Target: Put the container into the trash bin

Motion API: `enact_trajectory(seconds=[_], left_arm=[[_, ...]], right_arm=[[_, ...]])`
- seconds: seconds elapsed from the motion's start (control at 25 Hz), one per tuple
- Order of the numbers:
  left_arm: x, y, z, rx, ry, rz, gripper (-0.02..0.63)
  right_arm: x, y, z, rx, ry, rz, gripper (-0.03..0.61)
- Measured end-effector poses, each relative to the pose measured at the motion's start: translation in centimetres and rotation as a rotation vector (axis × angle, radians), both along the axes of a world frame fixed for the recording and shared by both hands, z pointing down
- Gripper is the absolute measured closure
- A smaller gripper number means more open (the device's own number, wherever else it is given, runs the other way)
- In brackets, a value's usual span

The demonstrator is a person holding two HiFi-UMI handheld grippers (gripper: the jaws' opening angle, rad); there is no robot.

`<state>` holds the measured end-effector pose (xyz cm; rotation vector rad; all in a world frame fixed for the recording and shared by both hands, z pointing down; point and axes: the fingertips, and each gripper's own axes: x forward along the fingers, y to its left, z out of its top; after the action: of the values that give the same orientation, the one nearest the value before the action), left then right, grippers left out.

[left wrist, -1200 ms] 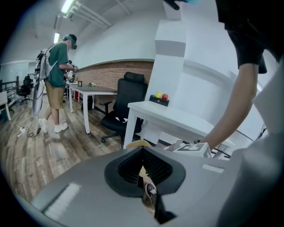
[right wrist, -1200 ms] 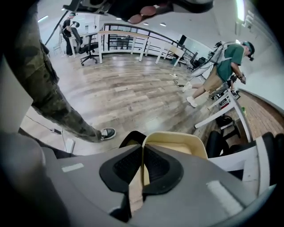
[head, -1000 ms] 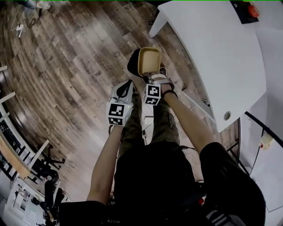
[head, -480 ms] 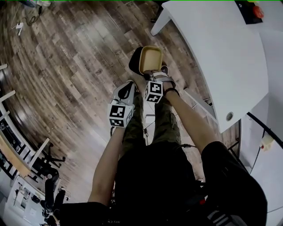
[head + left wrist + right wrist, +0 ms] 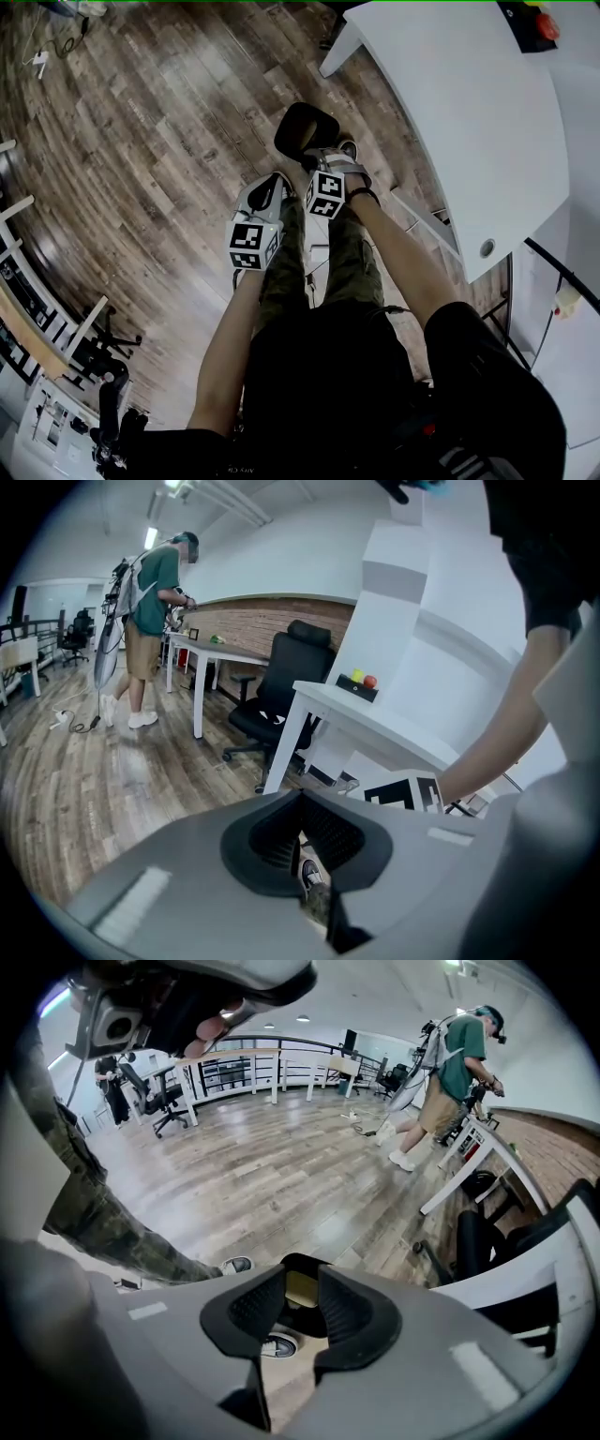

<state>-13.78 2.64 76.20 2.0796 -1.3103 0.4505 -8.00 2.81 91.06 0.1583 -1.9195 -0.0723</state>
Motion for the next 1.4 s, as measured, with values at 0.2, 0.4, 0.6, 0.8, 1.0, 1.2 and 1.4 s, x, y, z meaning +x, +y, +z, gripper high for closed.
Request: enact_trajectory(seconds=[0.2,0.4,0.6,0.8,1.0,1.2,1.4], left_arm=[[-0.8,-0.9,-0.5,0.008,-0.008,0.016,0.617],[-0.5,-1.9,-1.2,0.012,-0.023,0.019,0.615],[-0.4,-2.6,-1.8,0.022,-0.027,0.030,0.615],[-0.4,-2.8,-1.5,0.016,-0.034,0.041,0.617],[-0.4,-2.5,-1.4,0.012,-0.035,0.043,0.615],[-0.4,-2.5,-1.4,0.014,-0.039,0.039,0.617],[-0.8,-2.5,-2.1,0.021,-0.044,0.038,0.616]], right_arm=[[-0.7,-1.1,-0.6,0.003,-0.012,0.038,0.457],[-0.4,-1.4,-1.4,-0.002,-0.028,0.038,0.459],[-0.3,-1.9,-2.2,0.009,-0.033,0.052,0.457],[-0.2,-2.1,-2.1,-0.002,-0.032,0.065,0.460],[0.3,-2.0,-1.9,0.002,-0.020,0.063,0.465],[0.8,-1.9,-1.8,-0.001,-0.017,0.072,0.465],[0.5,-2.0,-2.9,0.005,-0.030,0.083,0.465]])
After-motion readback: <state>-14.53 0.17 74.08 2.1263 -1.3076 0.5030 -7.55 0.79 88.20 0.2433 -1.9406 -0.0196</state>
